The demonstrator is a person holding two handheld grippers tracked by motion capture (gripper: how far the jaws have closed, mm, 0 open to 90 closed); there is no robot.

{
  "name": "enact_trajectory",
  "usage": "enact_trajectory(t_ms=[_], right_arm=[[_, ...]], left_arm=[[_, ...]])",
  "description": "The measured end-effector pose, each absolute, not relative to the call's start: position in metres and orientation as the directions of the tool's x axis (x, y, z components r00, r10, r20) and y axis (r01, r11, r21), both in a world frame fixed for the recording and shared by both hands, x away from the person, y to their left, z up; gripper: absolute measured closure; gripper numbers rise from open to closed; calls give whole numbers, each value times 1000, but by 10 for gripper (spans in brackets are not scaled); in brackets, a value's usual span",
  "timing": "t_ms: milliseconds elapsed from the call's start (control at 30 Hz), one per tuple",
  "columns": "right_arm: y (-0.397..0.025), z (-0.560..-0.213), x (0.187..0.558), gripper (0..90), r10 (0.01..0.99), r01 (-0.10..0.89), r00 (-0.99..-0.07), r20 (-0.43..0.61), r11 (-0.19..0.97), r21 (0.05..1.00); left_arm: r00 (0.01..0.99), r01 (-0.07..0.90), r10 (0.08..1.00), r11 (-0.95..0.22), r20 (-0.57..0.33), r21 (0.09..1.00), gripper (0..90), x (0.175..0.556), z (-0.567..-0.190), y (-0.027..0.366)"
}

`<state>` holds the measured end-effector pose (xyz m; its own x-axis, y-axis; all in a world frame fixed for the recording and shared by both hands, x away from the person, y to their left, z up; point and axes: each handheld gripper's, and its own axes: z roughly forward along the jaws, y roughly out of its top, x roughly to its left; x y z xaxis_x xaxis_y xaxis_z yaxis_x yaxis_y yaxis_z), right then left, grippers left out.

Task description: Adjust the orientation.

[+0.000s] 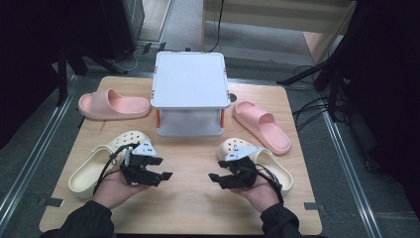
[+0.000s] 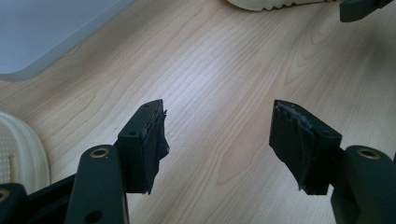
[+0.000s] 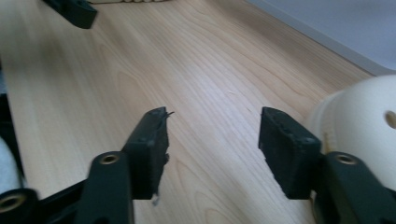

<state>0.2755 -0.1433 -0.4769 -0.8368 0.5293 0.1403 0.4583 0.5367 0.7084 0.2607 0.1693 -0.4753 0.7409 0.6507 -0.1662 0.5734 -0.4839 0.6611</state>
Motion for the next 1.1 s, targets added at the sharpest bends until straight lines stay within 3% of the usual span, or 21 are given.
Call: enact_trajectory(t_ms=[267, 900, 1100], right_arm=[[-140, -477, 273, 456, 503, 413, -858, 106, 552, 724], [-141, -475, 277, 408, 506, 457, -846, 170, 523, 719], [-142, -473, 281, 433, 519, 481, -833, 193, 503, 718]], left_arm=[[752, 561, 639, -495, -159, 664, 378, 261, -475, 173], [749, 577, 639, -498, -176, 648, 428, 258, -471, 178], [734, 593, 655, -491, -178, 638, 428, 255, -471, 185]])
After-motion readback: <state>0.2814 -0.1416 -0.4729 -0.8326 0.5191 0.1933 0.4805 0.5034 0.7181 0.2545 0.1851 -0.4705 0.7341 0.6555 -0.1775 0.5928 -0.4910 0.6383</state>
